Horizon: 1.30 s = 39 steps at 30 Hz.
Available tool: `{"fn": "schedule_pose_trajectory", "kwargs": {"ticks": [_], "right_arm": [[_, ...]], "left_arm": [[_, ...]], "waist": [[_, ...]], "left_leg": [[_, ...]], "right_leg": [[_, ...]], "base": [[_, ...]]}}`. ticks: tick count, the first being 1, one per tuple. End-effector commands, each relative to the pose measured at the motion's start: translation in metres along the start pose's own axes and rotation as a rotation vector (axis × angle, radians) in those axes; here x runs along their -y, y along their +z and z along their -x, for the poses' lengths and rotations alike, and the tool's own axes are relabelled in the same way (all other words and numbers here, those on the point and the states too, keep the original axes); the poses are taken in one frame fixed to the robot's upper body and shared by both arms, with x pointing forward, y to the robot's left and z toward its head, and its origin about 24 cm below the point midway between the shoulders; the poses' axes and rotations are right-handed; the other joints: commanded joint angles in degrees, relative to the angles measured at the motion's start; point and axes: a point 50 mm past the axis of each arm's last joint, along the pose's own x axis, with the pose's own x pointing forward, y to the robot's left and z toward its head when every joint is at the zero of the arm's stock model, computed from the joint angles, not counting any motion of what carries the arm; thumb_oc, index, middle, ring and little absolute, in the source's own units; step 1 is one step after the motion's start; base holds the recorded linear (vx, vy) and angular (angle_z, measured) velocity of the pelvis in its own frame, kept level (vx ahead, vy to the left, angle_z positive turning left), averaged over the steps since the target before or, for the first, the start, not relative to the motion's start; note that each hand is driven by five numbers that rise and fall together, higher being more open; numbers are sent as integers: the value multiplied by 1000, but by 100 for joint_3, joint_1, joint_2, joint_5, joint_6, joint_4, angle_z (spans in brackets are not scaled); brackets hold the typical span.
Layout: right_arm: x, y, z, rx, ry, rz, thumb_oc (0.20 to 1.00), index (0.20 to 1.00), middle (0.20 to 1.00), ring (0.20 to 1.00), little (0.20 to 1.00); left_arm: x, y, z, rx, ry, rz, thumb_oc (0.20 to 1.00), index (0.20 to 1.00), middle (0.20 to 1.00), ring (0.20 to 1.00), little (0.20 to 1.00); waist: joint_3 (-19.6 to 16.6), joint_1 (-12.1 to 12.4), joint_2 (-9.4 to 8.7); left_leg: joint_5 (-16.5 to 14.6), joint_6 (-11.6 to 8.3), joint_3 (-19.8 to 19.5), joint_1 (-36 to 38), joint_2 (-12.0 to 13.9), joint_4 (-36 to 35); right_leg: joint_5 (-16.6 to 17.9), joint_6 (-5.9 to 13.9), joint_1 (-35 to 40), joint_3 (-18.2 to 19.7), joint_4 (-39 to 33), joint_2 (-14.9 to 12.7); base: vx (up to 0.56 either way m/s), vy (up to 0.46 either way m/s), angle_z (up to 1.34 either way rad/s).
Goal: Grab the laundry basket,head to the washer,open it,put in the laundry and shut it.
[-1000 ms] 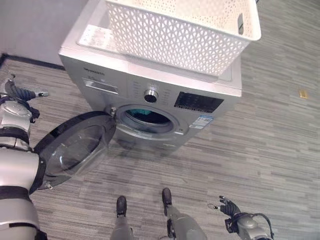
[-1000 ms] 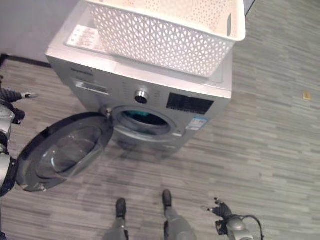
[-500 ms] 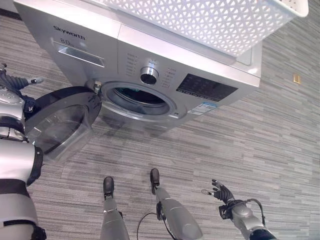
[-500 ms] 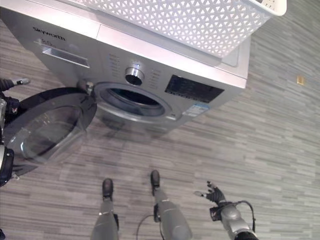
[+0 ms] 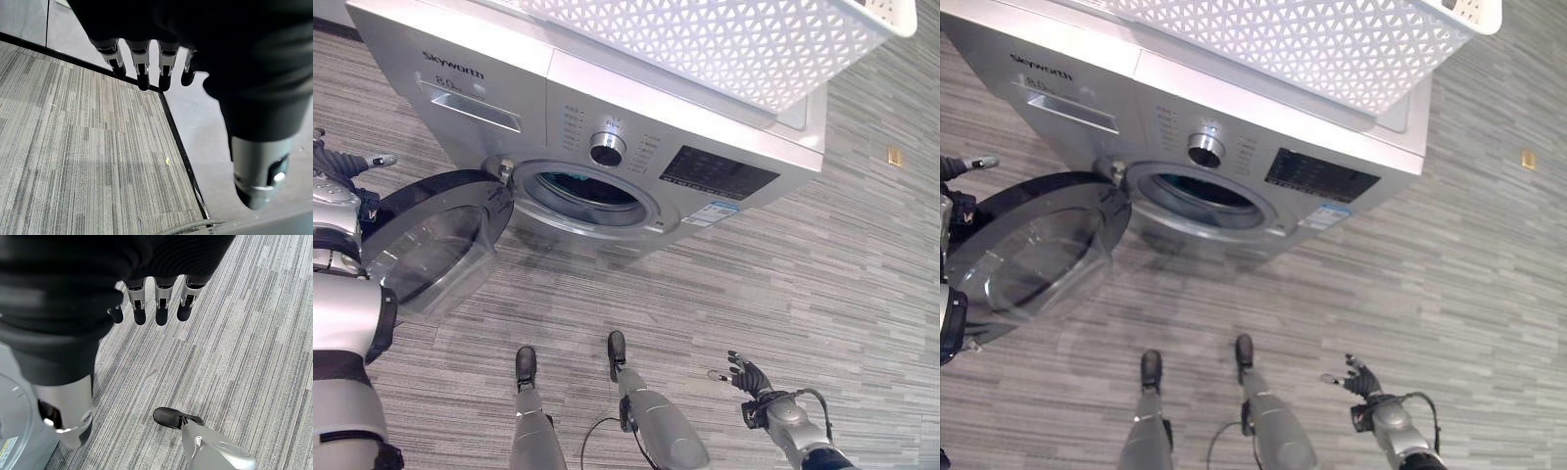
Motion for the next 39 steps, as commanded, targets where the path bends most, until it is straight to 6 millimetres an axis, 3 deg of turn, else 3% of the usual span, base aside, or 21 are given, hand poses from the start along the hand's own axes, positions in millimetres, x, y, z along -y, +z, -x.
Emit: {"fn": "schedule_pose_trajectory", "kwargs": {"ticks": [1,2,4,5,6,7,9,11,12,13,14,17,20,22,26,31,32,34,37,38,39], "right_arm": [[13,-10,5,-20,-59,-46,1000,1000,1000,1000,1000],[14,-10,5,-25,-54,-38,1000,1000,1000,1000,1000],[14,-10,5,-25,-54,-37,1000,1000,1000,1000,1000],[14,-13,7,-35,-49,-25,1000,1000,1000,1000,1000],[14,-13,7,-36,-49,-24,1000,1000,1000,1000,1000],[17,-17,9,-58,-43,-3,1000,1000,1000,1000,1000],[24,-18,10,-71,-62,18,1000,1000,1000,1000,1000],[37,-18,11,-85,-101,43,1000,1000,1000,1000,1000],[46,-21,16,-93,-122,44,1000,1000,1000,1000,1000],[46,-21,16,-93,-122,44,1000,1000,1000,1000,1000],[60,-45,30,-184,-149,41,1000,1000,1000,1000,1000],[65,-68,37,-295,-167,50,1000,1000,1000,1000,1000],[68,-74,40,-322,-177,45,1000,1000,1000,1000,1000],[70,-82,43,-358,-200,14,1000,1000,1000,1000,1000],[67,-75,37,-332,-194,13,1000,1000,1000,1000,1000],[67,-75,37,-332,-194,13,1000,1000,1000,1000,1000],[56,-60,26,-274,-172,9,1000,1000,1000,1000,1000],[57,-55,23,-258,-174,22,1000,1000,1000,1000,1000],[58,-54,23,-257,-180,19,1000,1000,1000,1000,1000],[59,-52,22,-237,-188,18,1000,1000,1000,1000,1000],[59,-52,22,-237,-188,18,1000,1000,1000,1000,1000]], "left_arm": [[-18,-17,0,-55,57,-76,1000,1000,1000,1000,1000],[-10,-36,1,-119,-9,-147,1000,1000,1000,1000,1000],[-10,-36,1,-119,-10,-147,1000,1000,1000,1000,1000],[-4,-54,4,-176,-64,-223,1000,1000,1000,1000,1000],[-4,-55,4,-177,-65,-223,1000,1000,1000,1000,1000],[-2,-97,13,-315,-159,-331,1000,1000,1000,1000,1000],[13,-125,22,-379,-248,-394,1000,1000,1000,1000,1000],[74,-154,45,-421,-448,-284,1000,1000,1000,1000,1000],[136,-183,84,-471,-665,-162,1000,1000,1000,1000,1000],[136,-183,84,-471,-666,-162,1000,1000,1000,1000,1000],[183,-329,270,-942,-898,-163,1000,1000,1000,1000,1000],[190,-317,255,-854,-910,-207,1000,1000,1000,1000,1000],[197,-308,250,-817,-926,-197,1000,1000,1000,1000,1000],[227,-284,254,-694,-1017,-199,1000,1000,1000,1000,1000],[254,-258,261,-608,-1075,-136,1000,1000,1000,1000,1000],[254,-258,261,-608,-1075,-136,1000,1000,1000,1000,1000],[290,-197,252,-444,-1084,64,1000,1000,1000,1000,1000],[301,-154,237,-250,-1084,35,1000,1000,1000,1000,1000],[303,-147,235,-221,-1084,34,1000,1000,1000,1000,1000],[311,-113,232,-78,-1094,46,1000,1000,1000,1000,1000],[311,-113,232,-78,-1094,46,1000,1000,1000,1000,1000]], "waist": [[-150,-66,-163],[-147,-80,-187],[-147,-79,-186],[-166,-97,-204],[-169,-98,-202],[-231,-118,-228],[-286,-119,-221],[-285,-101,-161],[-348,-81,-52],[-347,-79,-51],[-1221,-349,422],[-1303,-367,487],[-1318,-372,520],[-1364,-314,671],[-1379,-302,743],[-1378,-302,743],[-1356,-305,773],[-1344,-318,799],[-1356,-325,812],[-1331,-349,874],[-1330,-353,874]], "left_leg": [[-249,253,-56,-299,-37,517],[-278,255,-48,-275,-23,528],[-280,255,-46,-274,-22,529],[-290,258,-30,-273,-11,538],[-291,258,-30,-275,-11,539],[-318,260,9,-237,21,533],[-321,258,16,-180,49,471],[-323,259,41,-51,49,378],[-365,259,95,206,44,291],[-364,259,97,211,45,288],[-796,356,1434,1925,139,33],[-796,329,1479,1998,176,33],[-782,317,1447,1994,189,33],[-725,291,1229,1912,199,33],[-716,272,1142,1905,197,33],[-716,272,1142,1905,197,33],[-714,264,1116,1930,189,33],[-705,249,1114,1941,179,33],[-690,244,1096,1910,172,33],[-670,222,1026,1881,160,33],[-669,222,1022,1881,160,33]], "right_leg": [[-215,541,171,135,4,-308],[-225,533,177,158,6,-282],[-225,533,178,160,6,-281],[-223,532,168,172,5,-278],[-223,532,167,172,5,-278],[-224,521,173,210,0,-258],[-230,493,171,247,-2,-234],[-255,472,220,253,-2,-230],[-306,460,347,310,10,-227],[-306,460,350,311,10,-226],[-459,456,907,1572,116,66],[-492,444,989,1569,87,97],[-508,435,1016,1527,79,100],[-593,376,1111,1346,52,68],[-631,355,1189,1274,27,61],[-631,355,1189,1274,27,61],[-648,361,1250,1279,2,79],[-651,381,1283,1235,-1,52],[-650,381,1268,1212,1,40],[-673,388,1309,1119,4,-2],[-674,388,1311,1115,4,-3]], "base": [[0,0,0],[0,0,0],[0,0,0],[0,0,0],[0,0,0],[0,0,0],[7,15,-10],[23,24,-10],[53,22,-4],[569,51,-7],[538,9,-23],[218,-58,-247],[22,-52,-32],[38,-83,17],[16,-35,30],[1,-10,0],[1,-63,0],[0,-36,0],[0,0,0],[0,0,0],[0,0,0]]}}
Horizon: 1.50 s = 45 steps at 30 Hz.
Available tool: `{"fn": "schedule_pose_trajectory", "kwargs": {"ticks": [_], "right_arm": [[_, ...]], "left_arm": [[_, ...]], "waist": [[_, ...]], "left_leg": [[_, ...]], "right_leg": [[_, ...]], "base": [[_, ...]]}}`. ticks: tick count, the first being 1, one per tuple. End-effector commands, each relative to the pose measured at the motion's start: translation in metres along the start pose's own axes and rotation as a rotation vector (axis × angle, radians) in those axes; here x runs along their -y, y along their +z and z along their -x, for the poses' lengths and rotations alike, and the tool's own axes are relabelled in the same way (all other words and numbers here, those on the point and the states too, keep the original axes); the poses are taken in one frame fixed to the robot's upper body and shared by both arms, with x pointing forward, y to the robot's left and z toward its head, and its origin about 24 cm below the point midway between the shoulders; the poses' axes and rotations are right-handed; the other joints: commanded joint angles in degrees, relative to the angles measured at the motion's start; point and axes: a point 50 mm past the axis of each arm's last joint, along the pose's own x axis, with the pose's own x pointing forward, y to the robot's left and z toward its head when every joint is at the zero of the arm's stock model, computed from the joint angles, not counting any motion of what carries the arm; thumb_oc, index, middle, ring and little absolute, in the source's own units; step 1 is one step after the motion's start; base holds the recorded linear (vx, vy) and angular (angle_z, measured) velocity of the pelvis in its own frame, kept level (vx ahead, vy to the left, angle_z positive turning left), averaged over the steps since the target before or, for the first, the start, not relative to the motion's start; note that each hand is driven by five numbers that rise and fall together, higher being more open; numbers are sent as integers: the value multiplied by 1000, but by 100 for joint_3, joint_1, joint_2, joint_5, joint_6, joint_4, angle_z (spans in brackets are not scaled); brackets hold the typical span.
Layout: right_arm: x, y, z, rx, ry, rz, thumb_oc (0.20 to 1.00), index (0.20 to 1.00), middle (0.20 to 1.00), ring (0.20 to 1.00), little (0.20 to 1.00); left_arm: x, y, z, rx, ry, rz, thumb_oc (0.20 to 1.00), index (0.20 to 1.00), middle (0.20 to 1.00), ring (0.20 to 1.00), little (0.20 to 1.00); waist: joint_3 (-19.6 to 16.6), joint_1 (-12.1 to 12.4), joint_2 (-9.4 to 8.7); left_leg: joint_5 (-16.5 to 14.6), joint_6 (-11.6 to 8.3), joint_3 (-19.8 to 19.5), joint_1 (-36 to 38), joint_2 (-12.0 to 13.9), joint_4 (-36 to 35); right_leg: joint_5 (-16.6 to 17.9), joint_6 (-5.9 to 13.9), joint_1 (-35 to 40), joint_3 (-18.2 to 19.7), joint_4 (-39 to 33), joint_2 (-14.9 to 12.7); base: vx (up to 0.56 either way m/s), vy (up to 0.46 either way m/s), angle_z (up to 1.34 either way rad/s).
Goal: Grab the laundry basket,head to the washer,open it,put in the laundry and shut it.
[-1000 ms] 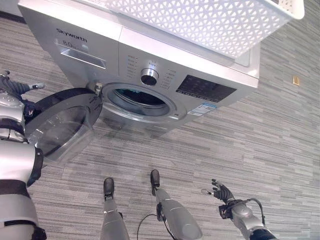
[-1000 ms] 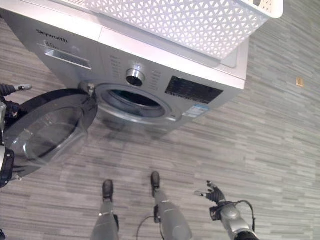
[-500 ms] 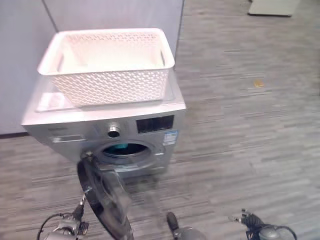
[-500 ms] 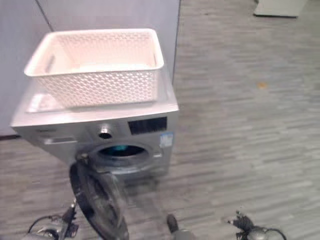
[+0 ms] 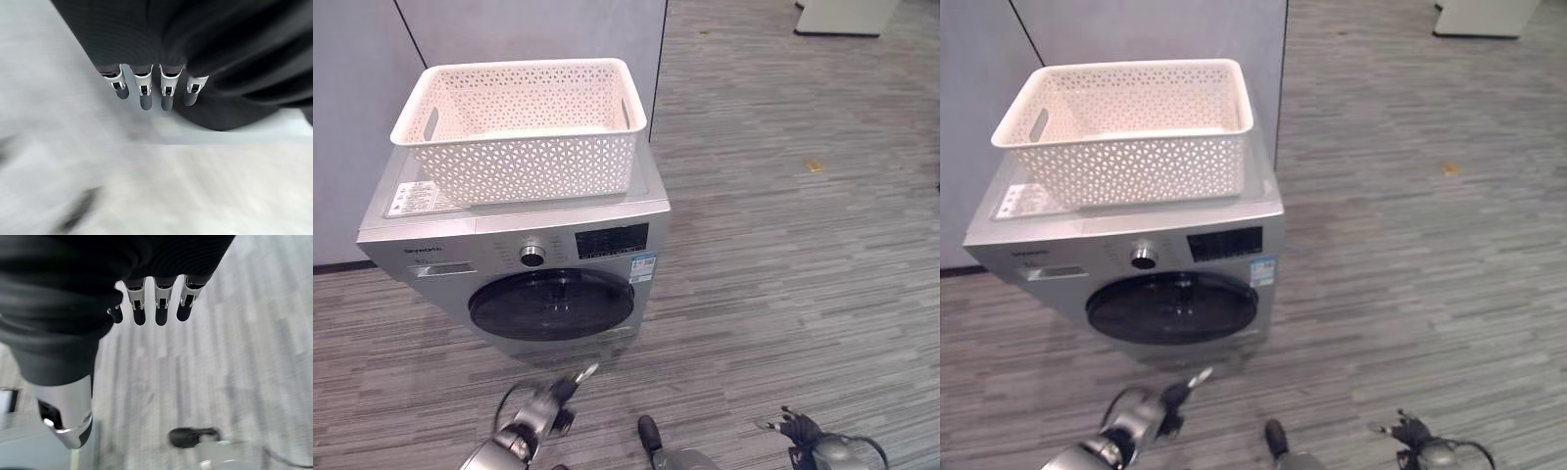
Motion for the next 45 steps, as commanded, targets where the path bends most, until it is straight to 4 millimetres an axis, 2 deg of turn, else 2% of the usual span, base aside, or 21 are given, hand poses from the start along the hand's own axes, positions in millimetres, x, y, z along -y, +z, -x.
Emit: {"fn": "schedule_pose_trajectory", "kwargs": {"ticks": [1,2,4,5,8,9,10,11,14,16,19,20,21,22,23,25,29,34,35,40,45], "right_arm": [[4,1,0,25,-38,-47,1000,1000,1000,1000,1000],[6,7,0,58,-45,-43,1000,1000,1000,1000,1000],[6,9,0,67,-41,-35,1000,1000,1000,1000,1000],[10,25,-1,135,-45,-12,1000,1000,1000,1000,1000],[13,36,-1,174,-57,-15,1000,1000,1000,1000,1000],[13,36,-1,174,-57,-15,1000,1000,1000,1000,1000],[14,30,0,155,-60,-22,1000,1000,1000,1000,1000],[16,15,1,106,-68,-27,1000,1000,1000,1000,1000],[16,15,1,106,-68,-27,1000,1000,1000,1000,1000],[24,-15,4,-1,-118,-104,1000,1000,1000,1000,1000],[22,-18,5,-12,-118,-116,1000,1000,1000,1000,1000],[20,-17,4,-3,-116,-125,1000,1000,1000,1000,1000],[18,-16,5,7,-112,-128,1000,1000,1000,1000,1000],[17,-15,5,19,-106,-129,1000,1000,1000,1000,1000],[17,-15,5,19,-106,-129,1000,1000,1000,1000,1000],[10,-11,6,61,-91,-147,1000,1000,1000,1000,1000],[7,-13,6,57,-85,-150,1000,1000,1000,1000,1000],[2,-22,6,33,-96,-212,1000,1000,1000,1000,1000],[1,-22,6,33,-96,-212,1000,1000,1000,1000,1000],[-8,-38,9,-20,-92,-268,1000,1000,1000,1000,1000],[-27,-75,18,-158,-111,-350,1000,1000,1000,1000,1000]], "left_arm": [[-20,24,-4,65,77,-19,1000,1000,1000,1000,1000],[-24,48,-7,112,109,-214,1000,1000,1000,1000,1000],[-28,52,-7,110,126,-281,1000,1000,1000,1000,1000],[-61,82,-5,141,244,-454,1000,1000,1000,1000,1000],[-86,99,2,175,310,-458,1000,1000,1000,1000,1000],[-86,99,2,175,310,-458,1000,1000,1000,1000,1000],[-97,113,6,235,346,-393,1000,1000,1000,1000,1000],[-90,124,8,323,329,-331,1000,1000,1000,1000,1000],[-90,124,8,322,329,-331,1000,1000,1000,1000,1000],[-43,103,5,388,178,-289,1000,1000,1000,1000,1000],[-35,92,5,380,152,-274,1000,1000,1000,1000,1000],[-27,64,7,333,121,-232,1000,1000,1000,1000,1000],[-23,52,8,314,104,-220,1000,1000,1000,1000,1000],[-23,38,11,288,95,-208,1000,1000,1000,1000,1000],[-23,38,11,287,95,-208,1000,1000,1000,1000,1000],[-21,-14,25,193,84,-105,1000,1000,1000,1000,1000],[-20,-32,32,165,78,-95,1000,1000,1000,1000,1000],[-30,-88,64,87,151,102,1000,1000,1000,1000,1000],[-30,-88,65,87,151,102,1000,1000,1000,1000,1000],[-33,-112,78,35,230,214,1000,1000,1000,1000,1000],[-33,-150,96,-83,414,271,1000,1000,1000,1000,1000]], "waist": [[-25,-77,-413],[0,-177,-385],[8,-219,-386],[101,-380,-417],[109,-440,-419],[108,-440,-419],[109,-406,-409],[114,-338,-374],[112,-341,-373],[189,-164,-282],[195,-127,-264],[206,-50,-250],[198,-16,-240],[195,18,-234],[194,16,-236],[194,184,-209],[190,255,-200],[133,571,-197],[134,567,-197],[97,724,-237],[85,970,-318]], "left_leg": [[-128,72,-368,101,-42,27],[-121,51,-378,58,-48,27],[-121,43,-366,38,-44,27],[-115,6,-290,-46,-16,27],[-95,-17,-222,-175,-12,27],[-95,-17,-221,-176,-12,27],[-76,-27,-186,-260,-15,27],[-57,-26,-202,-297,-23,27],[-57,-26,-205,-299,-24,27],[-44,13,-368,-262,-97,27],[-47,21,-402,-247,-111,27],[-52,34,-454,-214,-138,27],[-58,38,-470,-203,-145,27],[-65,41,-483,-179,-155,27],[-66,41,-484,-176,-155,27],[-72,61,-579,-99,-197,27],[-76,66,-616,-65,-209,27],[-72,92,-829,33,-273,27],[-72,92,-832,35,-274,27],[-62,110,-957,93,-313,27],[-42,134,-1194,152,-375,27]], "right_leg": [[-520,408,215,78,10,-256],[-525,416,202,61,3,-267],[-514,421,180,70,3,-265],[-464,459,52,135,3,-240],[-397,501,-131,173,3,-234],[-396,501,-132,173,3,-234],[-360,529,-220,157,3,-243],[-373,546,-223,77,3,-282],[-373,546,-223,74,3,-283],[-451,509,-49,-110,3,-373],[-467,502,-5,-148,3,-389],[-497,486,76,-190,3,-410],[-510,479,100,-204,3,-415],[-525,471,135,-219,3,-421],[-527,471,139,-220,3,-422],[-581,442,280,-323,3,-452],[-614,432,348,-382,3,-467],[-699,414,611,-627,3,-533],[-700,414,615,-631,3,-534],[-720,409,757,-768,3,-582],[-773,395,969,-1014,27,-644]], "base": [[-2,4,24],[-6,3,26],[-33,5,12],[-84,13,-5],[-56,13,-20],[-50,-1,-45],[-15,-15,-26],[-15,-15,-9],[8,4,8],[48,12,19],[22,1,33],[21,-3,14],[0,0,0],[16,-1,12],[20,-9,15],[17,-18,10],[6,-12,18],[3,-28,17],[-3,-30,32],[1,-24,18],[-6,-28,21]]}}
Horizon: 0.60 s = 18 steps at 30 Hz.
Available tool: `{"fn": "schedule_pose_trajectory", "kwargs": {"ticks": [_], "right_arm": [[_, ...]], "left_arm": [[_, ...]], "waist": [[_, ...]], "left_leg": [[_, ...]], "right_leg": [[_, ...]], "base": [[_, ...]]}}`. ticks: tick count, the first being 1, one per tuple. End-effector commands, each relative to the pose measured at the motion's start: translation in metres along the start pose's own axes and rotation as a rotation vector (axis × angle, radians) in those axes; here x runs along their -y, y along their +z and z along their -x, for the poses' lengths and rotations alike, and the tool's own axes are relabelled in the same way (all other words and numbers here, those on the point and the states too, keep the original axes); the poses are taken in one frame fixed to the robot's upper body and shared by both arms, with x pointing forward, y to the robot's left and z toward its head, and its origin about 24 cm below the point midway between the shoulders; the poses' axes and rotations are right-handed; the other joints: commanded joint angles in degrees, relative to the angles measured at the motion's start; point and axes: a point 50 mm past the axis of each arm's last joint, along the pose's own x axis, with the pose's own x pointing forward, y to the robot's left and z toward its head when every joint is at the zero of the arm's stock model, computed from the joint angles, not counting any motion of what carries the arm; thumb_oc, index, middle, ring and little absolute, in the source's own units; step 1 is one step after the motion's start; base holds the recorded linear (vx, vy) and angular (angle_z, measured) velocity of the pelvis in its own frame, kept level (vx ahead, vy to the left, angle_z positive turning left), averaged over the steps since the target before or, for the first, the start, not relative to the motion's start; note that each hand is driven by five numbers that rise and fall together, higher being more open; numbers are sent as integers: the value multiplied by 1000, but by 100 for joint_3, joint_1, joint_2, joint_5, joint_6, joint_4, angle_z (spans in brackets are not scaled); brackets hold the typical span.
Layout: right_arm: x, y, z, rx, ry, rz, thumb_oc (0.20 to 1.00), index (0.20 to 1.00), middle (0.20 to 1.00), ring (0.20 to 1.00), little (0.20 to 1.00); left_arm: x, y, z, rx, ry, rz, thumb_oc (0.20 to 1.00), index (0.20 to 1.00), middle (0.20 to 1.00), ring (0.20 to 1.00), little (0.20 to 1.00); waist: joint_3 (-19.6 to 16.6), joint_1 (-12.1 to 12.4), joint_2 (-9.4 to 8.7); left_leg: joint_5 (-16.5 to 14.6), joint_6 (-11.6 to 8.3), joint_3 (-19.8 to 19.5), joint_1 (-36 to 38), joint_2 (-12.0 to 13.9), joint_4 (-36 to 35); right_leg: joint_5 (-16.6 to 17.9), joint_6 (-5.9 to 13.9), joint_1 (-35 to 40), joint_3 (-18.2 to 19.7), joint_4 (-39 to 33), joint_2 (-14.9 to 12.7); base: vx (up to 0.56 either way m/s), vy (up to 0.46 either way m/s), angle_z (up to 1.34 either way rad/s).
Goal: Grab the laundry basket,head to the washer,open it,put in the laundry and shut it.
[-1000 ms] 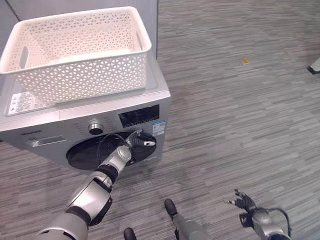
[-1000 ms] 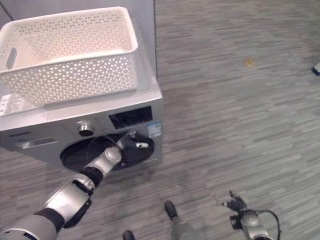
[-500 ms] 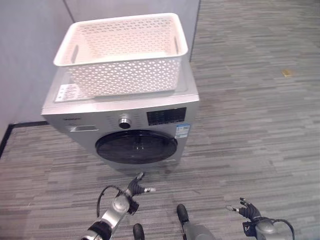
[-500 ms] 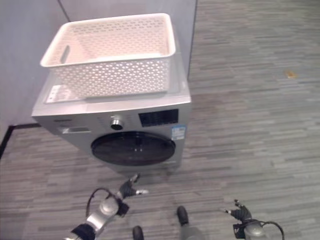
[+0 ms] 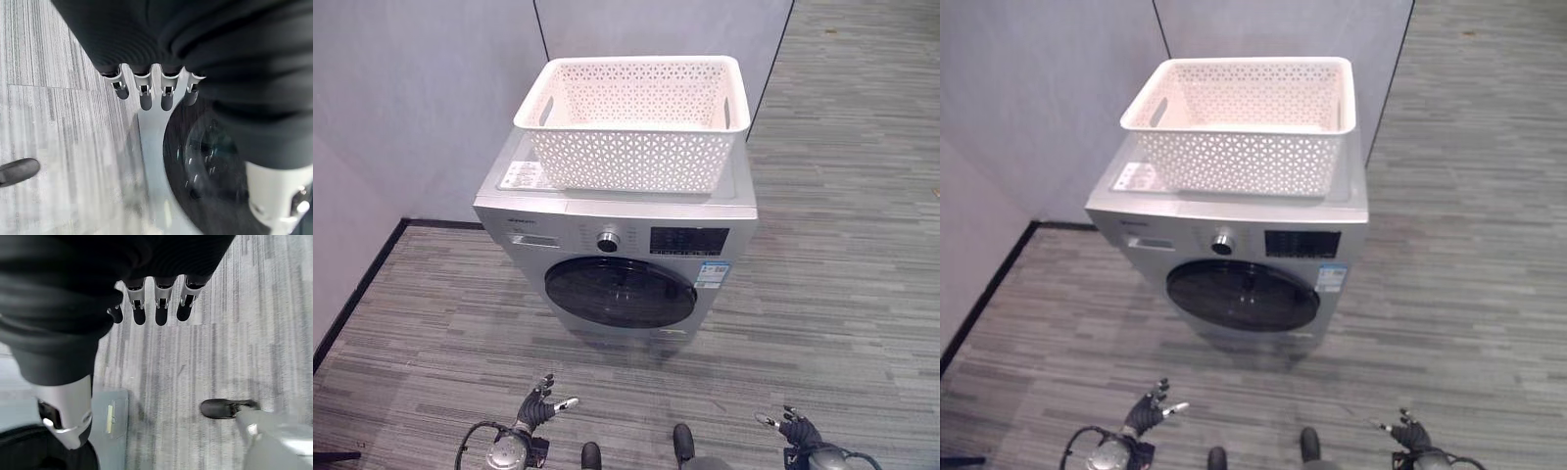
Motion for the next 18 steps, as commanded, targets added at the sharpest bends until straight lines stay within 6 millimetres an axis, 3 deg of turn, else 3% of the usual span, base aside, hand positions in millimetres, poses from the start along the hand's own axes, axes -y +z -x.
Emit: {"fn": "schedule_pose_trajectory", "kwargs": {"ticks": [1,7,8,11,18], "right_arm": [[-1,-29,6,-92,-64,-81,1000,1000,1000,1000,1000],[0,-39,7,-158,-80,-91,1000,1000,1000,1000,1000],[0,-39,7,-164,-78,-111,1000,1000,1000,1000,1000],[-2,-42,8,-177,-67,-124,1000,1000,1000,1000,1000],[0,-39,6,-181,-66,-112,1000,1000,1000,1000,1000]], "left_arm": [[-23,-5,1,5,175,4,1000,1000,1000,1000,1000],[-25,-25,6,-85,203,120,1000,1000,1000,1000,1000],[-29,-33,9,-101,204,331,1000,1000,1000,1000,1000],[-34,-46,14,-149,271,453,1000,1000,1000,1000,1000],[-25,-43,11,-144,225,478,1000,1000,1000,1000,1000]], "waist": [[-100,98,-489],[-123,178,-480],[-138,247,-454],[-176,295,-452],[-250,297,-434]], "left_leg": [[-146,97,-158,29,-242,28],[-159,115,-292,64,-284,28],[-172,133,-364,77,-310,28],[-185,140,-425,95,-335,28],[-211,163,-523,108,-385,28]], "right_leg": [[-520,344,300,-70,80,-402],[-558,336,436,-217,83,-438],[-570,327,483,-277,97,-464],[-588,319,553,-361,84,-482],[-598,307,626,-458,69,-501]], "base": [[-3,-21,42],[2,-3,15],[-14,15,20],[0,9,18],[10,-1,7]]}}
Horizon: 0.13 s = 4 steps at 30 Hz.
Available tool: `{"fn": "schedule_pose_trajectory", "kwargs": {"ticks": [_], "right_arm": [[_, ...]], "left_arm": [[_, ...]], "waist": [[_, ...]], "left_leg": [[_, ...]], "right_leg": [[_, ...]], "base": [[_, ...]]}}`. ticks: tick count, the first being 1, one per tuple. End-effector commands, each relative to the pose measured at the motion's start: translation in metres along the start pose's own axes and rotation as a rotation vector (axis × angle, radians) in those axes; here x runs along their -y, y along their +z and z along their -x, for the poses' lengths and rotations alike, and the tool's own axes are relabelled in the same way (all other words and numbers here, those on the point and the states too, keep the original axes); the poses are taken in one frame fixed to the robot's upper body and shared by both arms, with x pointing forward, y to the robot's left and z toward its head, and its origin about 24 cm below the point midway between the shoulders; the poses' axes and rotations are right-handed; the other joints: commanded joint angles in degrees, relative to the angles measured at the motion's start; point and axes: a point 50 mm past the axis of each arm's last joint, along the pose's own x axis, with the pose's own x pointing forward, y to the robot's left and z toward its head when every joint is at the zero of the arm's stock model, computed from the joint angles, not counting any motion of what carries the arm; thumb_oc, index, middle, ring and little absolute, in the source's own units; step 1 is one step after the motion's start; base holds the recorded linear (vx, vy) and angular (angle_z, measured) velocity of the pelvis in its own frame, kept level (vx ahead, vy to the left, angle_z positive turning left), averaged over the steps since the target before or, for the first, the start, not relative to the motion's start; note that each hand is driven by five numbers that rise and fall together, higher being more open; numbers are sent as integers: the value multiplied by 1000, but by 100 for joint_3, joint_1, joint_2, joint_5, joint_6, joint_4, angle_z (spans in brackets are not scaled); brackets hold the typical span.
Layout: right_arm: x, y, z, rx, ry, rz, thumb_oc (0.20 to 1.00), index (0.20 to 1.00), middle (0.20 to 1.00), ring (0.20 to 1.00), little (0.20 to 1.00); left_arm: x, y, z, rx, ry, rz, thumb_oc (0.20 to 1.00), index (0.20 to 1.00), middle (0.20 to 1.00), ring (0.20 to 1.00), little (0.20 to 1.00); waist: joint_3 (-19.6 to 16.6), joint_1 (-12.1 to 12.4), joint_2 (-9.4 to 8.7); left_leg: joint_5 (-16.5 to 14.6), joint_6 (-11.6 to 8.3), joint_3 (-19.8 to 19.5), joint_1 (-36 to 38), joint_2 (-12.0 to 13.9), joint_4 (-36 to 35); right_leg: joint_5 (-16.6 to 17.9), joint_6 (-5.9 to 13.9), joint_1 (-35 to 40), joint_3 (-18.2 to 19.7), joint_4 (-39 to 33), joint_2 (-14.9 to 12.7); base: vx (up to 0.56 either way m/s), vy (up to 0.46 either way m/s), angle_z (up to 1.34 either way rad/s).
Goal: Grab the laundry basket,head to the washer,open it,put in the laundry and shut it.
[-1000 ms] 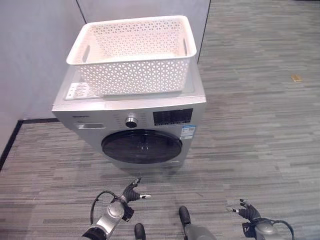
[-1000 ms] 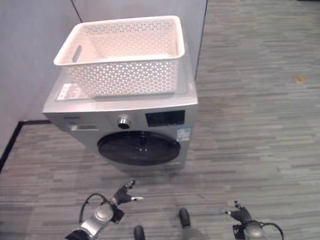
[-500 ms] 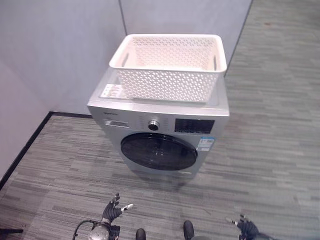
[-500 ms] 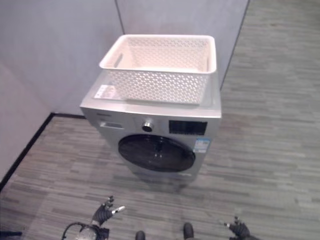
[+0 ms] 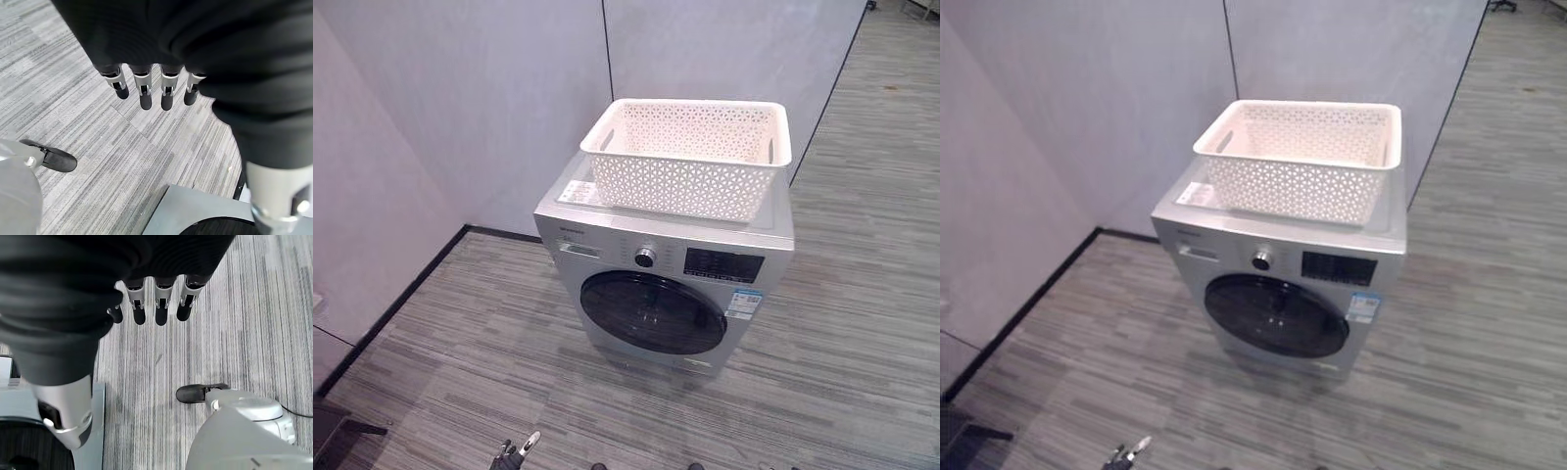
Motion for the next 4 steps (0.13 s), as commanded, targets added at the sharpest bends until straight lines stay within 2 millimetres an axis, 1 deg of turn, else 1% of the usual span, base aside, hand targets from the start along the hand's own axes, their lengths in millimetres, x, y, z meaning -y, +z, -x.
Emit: {"fn": "schedule_pose_trajectory", "kwargs": {"ticks": [1,4], "right_arm": [[-3,7,-2,-2,-1,-22,1000,1000,1000,1000,1000],[-1,8,-2,-4,-6,-19,1000,1000,1000,1000,1000]], "left_arm": [[0,32,-9,110,-27,18,1000,1000,1000,1000,1000],[3,30,-9,101,-41,25,1000,1000,1000,1000,1000]], "waist": [[44,45,-610],[31,35,-596]], "left_leg": [[-232,140,-68,84,-319,25],[-238,142,-73,87,-329,25]], "right_leg": [[-479,305,343,40,73,-437],[-477,304,349,31,69,-444]], "base": [[10,11,8],[2,3,1]]}}
